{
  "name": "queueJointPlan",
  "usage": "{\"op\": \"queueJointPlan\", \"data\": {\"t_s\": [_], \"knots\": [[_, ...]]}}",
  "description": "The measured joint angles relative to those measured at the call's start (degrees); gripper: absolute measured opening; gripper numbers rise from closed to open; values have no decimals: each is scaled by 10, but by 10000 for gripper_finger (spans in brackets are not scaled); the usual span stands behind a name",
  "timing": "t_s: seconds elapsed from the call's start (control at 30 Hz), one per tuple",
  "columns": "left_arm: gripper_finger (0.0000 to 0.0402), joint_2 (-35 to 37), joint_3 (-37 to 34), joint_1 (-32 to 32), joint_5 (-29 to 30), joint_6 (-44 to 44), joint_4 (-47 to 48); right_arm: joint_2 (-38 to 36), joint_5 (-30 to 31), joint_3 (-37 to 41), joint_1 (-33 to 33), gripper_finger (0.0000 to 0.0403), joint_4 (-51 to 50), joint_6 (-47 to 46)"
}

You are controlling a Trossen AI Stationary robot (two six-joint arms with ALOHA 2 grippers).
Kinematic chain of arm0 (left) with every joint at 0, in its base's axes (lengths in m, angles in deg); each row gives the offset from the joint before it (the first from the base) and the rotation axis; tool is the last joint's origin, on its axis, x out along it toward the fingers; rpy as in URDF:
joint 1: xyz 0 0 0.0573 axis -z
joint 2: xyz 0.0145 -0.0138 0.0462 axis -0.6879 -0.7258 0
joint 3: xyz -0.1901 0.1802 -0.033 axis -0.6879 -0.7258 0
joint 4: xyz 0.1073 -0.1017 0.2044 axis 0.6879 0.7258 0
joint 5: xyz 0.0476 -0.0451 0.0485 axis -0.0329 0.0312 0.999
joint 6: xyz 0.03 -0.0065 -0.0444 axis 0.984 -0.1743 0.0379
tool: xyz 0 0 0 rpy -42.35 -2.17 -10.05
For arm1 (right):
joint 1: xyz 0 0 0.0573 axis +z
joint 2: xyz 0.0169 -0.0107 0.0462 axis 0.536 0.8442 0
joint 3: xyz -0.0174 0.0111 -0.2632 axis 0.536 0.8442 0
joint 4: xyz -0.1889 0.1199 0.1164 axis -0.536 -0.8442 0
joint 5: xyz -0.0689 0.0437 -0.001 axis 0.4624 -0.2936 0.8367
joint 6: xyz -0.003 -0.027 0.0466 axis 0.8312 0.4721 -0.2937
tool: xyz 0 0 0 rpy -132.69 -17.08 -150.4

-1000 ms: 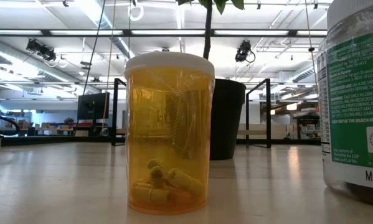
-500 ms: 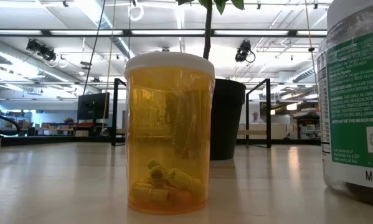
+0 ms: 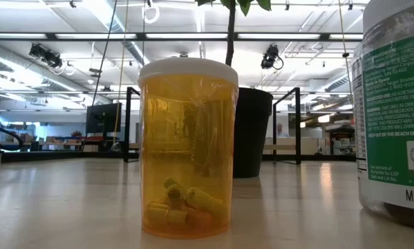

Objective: Pick and place medicine bottles onto shelf by color
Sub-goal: Put the green pill bottle on the shelf

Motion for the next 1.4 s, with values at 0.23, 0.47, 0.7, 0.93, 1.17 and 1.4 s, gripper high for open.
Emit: {"op": "queueJointPlan", "data": {"t_s": [0.23,0.47,0.7,0.93,1.17,1.4], "knots": [[172,0,0,40,0,3,0,20,-6,0,4,255,8,-27],[172,0,0,80,2,3,0,69,-7,0,3,255,44,-20],[172,0,0,99,11,11,0,129,10,0,-13,256,42,1],[172,0,0,99,11,-35,0,159,10,0,-19,256,41,22],[172,0,0,99,11,-49,0,160,30,0,-16,256,14,22],[172,0,0,99,21,-61,0,160,30,7,-16,291,12,22]]}}
